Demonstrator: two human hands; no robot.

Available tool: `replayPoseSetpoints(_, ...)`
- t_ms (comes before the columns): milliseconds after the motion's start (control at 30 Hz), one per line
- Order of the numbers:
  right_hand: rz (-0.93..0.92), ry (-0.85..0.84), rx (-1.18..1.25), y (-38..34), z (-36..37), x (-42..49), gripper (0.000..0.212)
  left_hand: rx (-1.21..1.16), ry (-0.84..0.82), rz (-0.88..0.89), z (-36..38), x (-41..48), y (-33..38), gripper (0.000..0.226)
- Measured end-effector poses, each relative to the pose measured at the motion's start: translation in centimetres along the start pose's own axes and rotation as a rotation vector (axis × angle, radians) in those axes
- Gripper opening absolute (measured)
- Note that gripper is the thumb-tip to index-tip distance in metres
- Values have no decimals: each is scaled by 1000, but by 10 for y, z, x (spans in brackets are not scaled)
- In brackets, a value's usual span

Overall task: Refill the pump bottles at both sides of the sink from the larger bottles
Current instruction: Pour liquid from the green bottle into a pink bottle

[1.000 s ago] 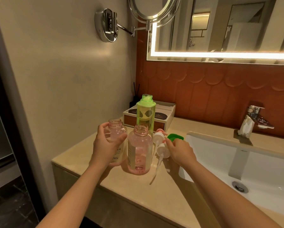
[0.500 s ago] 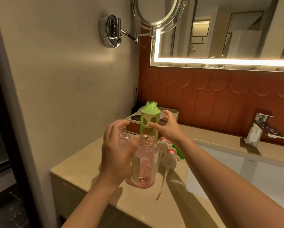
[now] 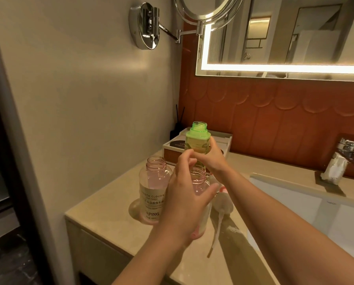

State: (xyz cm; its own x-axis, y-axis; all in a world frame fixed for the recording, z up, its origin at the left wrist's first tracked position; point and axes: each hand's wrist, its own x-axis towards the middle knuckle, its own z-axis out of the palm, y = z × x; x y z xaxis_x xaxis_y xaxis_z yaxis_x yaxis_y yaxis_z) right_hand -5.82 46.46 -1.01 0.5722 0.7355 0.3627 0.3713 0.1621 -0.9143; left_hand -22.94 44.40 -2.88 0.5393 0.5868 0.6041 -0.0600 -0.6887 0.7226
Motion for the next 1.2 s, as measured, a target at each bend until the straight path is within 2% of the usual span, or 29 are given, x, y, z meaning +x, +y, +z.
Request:
replayPoseSetpoints(100,16,12,-44,4,3,-1,43,75,47,-29,7,-3,-4,77)
replayPoseSetpoints(267,4,62,-13,7,9,4,45,187,117,-24,17,-5,-9,73)
replayPoseSetpoints(433,-41,127,-2,14,15,6,46,187,122,-4,19,-4,-10,64)
replayPoseSetpoints(733,-37,248,85,11,20,5,47,158,117,-24,20,-6,-12,65)
replayPoseSetpoints(1200,-193,354,148,-74,-37,-20,37,111,138,-99,24,-4,-13,67)
